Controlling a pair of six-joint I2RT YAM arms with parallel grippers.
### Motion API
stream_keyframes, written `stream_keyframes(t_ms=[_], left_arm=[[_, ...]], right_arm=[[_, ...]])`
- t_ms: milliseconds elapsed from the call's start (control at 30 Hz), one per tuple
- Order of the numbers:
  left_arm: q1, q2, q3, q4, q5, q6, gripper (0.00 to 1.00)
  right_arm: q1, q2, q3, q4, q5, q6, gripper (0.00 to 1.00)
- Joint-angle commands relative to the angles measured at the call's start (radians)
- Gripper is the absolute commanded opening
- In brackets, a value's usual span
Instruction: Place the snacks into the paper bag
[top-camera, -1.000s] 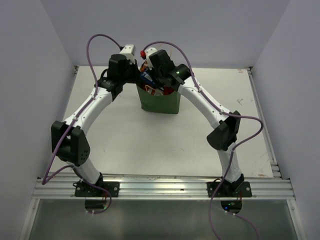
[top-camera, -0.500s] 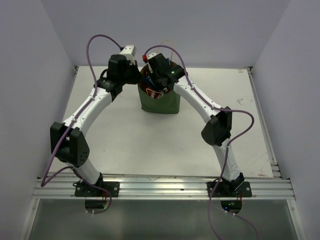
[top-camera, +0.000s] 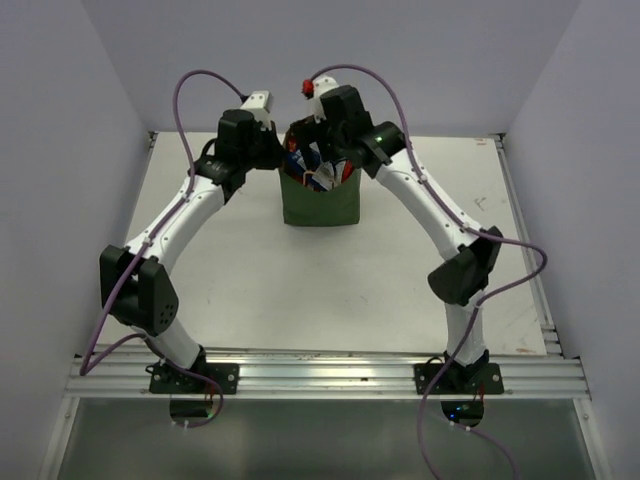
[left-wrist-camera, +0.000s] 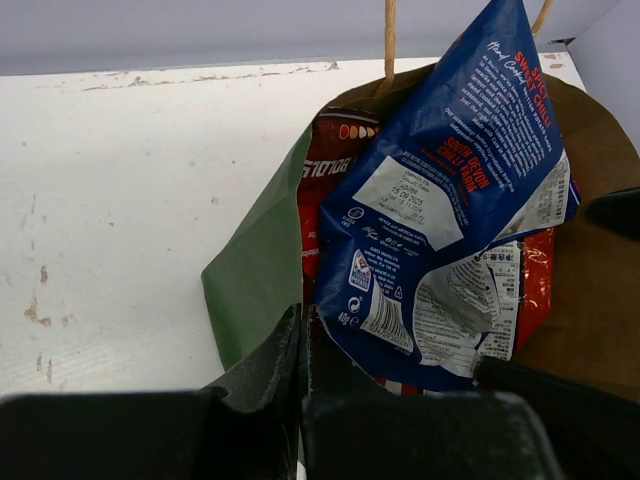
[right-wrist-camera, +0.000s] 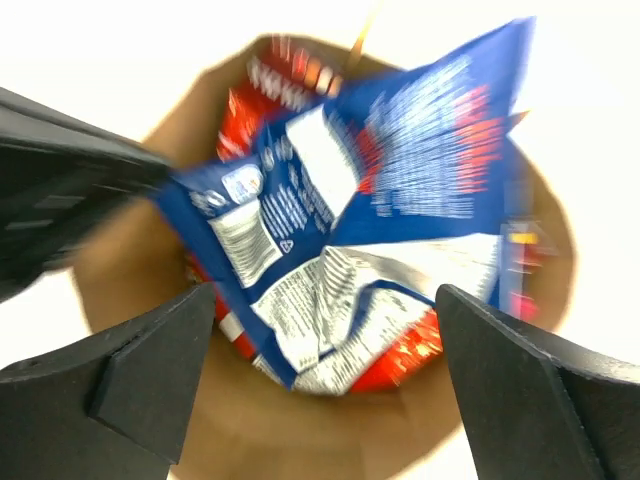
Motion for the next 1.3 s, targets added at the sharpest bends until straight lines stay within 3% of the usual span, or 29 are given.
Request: stream_keyframes(t_ms=[0,267,333,433,633,867,933,1067,1100,1267], left_arm=[[-0.027,-0.051,-0.008,0.052,0.016,-0.028,0.0],[-0.065,-0.062,-0.045,0.071,-0.03,-0.03,0.0],[-0.065,-0.065,-0.049,0.069,-0.034,-0.031,0.0],[-0.065,-0.071,-0.055,0.066,-0.042,-0.028,0.0],[-0.065,-0.085,-0.055,0.052,-0.054,-0.014,0.0],[-0.065,-0.094,-0.057,0.045,-0.059,-0.005,0.0],[-0.065,-0.095,-0.062,0.046,-0.057,-0.005,0.0],[-0.067,-0.101,-0.069,0.048,-0.059,-0.007,0.0],[-0.07,-0.106,-0.072,0.048,-0.065,-0.007,0.0],[-0.107,-0.178,-0.111,0.055,-0.157,-0.011,0.0]], right_arm=[[-0.006,-0.242,-0.035,0.183,0.0,0.012,0.97],[-0.007,-0.422,-0.258,0.2,0.186,-0.014,0.97],[-0.007,-0.425,-0.334,0.205,0.216,-0.008,0.84],[-0.009,-0.422,-0.431,0.229,0.232,0.035,0.72],[-0.01,-0.389,-0.56,0.281,0.241,0.069,0.66],[-0.018,-0.365,-0.6,0.3,0.269,0.078,0.62],[-0.02,-0.362,-0.611,0.301,0.282,0.077,0.53],[-0.021,-0.367,-0.626,0.294,0.289,0.08,0.04],[-0.02,-0.375,-0.629,0.291,0.29,0.081,0.0],[-0.02,-0.424,-0.626,0.259,0.287,0.097,0.0]])
